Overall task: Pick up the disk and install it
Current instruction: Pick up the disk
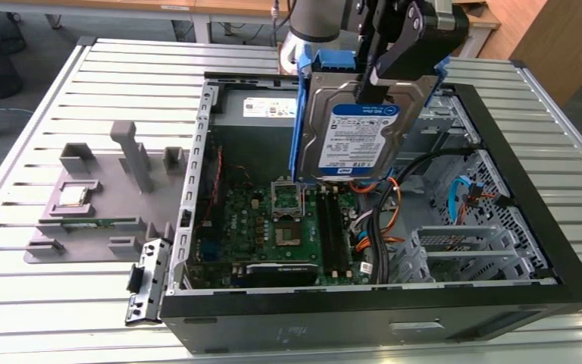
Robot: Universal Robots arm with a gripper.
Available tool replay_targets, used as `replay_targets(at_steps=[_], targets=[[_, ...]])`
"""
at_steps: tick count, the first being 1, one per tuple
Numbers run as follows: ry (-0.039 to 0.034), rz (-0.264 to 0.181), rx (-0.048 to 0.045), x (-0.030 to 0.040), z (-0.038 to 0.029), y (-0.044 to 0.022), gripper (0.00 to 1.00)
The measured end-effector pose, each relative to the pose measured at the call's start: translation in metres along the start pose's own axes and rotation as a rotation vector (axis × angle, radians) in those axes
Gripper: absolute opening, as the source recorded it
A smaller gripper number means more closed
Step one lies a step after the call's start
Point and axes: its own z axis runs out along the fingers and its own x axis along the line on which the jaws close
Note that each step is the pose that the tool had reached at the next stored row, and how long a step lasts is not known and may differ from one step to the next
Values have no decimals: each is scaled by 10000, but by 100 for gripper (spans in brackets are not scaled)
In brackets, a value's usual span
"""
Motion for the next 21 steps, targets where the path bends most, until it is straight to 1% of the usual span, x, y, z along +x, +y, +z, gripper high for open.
replay_targets(at_steps=[6, 16, 19, 21], targets=[[0, 1, 0, 86, -4, 1, 35], [0, 5, 0, 314, -17, 4, 35], [-3, 50, 3, 367, -18, 2, 35], [-7, 120, 7, 389, -17, 3, 35]])
